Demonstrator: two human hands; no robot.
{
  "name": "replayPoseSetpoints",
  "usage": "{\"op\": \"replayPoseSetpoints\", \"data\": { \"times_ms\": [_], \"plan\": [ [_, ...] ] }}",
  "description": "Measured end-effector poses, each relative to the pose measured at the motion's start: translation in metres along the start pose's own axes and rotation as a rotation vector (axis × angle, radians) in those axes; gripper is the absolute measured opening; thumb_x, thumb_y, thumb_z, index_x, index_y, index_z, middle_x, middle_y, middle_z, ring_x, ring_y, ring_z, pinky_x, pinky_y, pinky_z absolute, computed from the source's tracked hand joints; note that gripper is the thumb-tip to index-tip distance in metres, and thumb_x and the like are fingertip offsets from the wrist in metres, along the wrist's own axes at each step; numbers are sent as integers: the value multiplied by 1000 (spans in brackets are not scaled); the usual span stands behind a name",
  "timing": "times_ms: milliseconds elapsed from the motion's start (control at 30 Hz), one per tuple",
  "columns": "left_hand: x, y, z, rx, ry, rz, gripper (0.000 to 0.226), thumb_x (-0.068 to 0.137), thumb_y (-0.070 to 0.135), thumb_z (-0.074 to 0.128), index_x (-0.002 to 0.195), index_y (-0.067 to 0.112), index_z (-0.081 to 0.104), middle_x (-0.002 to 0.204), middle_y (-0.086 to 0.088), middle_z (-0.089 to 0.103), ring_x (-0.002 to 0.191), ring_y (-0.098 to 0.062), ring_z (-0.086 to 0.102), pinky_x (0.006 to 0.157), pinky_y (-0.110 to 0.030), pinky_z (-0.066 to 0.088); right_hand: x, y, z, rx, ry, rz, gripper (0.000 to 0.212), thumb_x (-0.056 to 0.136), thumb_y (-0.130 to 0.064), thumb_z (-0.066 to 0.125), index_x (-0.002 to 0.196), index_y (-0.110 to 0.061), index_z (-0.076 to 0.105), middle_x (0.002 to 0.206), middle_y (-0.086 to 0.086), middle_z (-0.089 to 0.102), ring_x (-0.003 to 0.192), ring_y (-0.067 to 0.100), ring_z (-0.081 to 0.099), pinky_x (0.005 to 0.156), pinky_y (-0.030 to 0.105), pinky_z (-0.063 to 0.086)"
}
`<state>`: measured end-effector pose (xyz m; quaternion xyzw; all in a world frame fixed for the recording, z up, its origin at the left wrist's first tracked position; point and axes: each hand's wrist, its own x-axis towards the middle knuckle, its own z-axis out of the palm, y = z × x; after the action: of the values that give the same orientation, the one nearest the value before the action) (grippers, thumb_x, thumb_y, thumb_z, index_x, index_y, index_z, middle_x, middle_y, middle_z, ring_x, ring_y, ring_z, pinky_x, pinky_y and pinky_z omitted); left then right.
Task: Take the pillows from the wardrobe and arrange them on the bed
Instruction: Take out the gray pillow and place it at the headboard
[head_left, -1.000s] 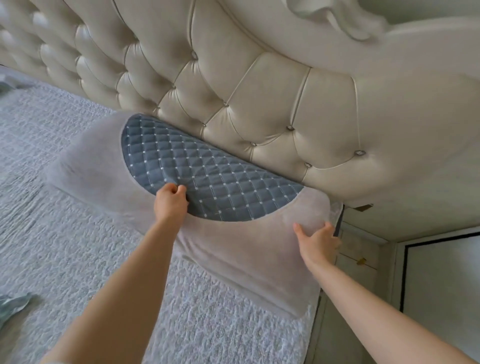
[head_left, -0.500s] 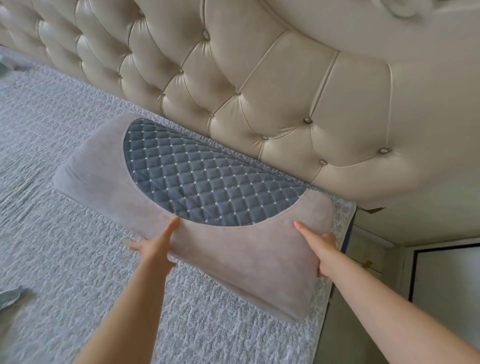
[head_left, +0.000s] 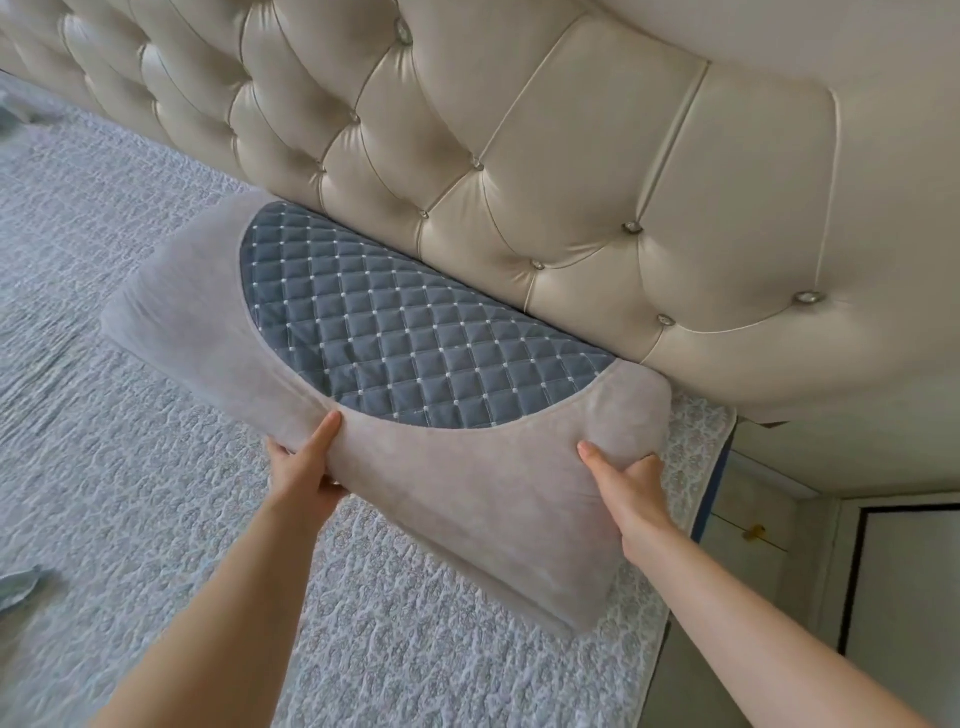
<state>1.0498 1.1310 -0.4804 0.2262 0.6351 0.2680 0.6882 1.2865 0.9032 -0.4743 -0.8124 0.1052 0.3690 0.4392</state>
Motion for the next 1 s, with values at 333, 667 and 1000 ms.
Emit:
{"op": "replayPoseSetpoints", "data": {
  "times_ms": [333, 667, 1000],
  "plan": [
    [-7, -14, 18, 133, 175, 13, 95, 78, 48, 76, 152, 28, 20, 135, -9, 52, 109, -32, 57, 75, -47, 56, 6, -3, 2, -56, 48, -28, 81, 76, -43, 78, 132, -4, 34, 134, 17, 48, 118, 34, 52, 97, 42, 46],
    [-99, -45, 0, 233, -10, 25, 52, 96, 5, 56, 145, 13, 43, 138, -9, 56, 115, -26, 60, 92, -40, 54, -40, -6, -33, -216, -62, -106, 78, 89, -35, 66, 147, -7, 22, 148, 14, 38, 129, 33, 45, 101, 41, 43],
    [-256, -56, -23, 576, -201, 173, 27, 97, 9, 57, 124, 5, 62, 103, -7, 74, 93, -21, 71, 78, -31, 58, -182, 23, -76, -341, -198, -331, 46, 98, -29, 51, 139, -13, 42, 128, 4, 59, 102, 12, 51, 83, 28, 38]
  ]
}}
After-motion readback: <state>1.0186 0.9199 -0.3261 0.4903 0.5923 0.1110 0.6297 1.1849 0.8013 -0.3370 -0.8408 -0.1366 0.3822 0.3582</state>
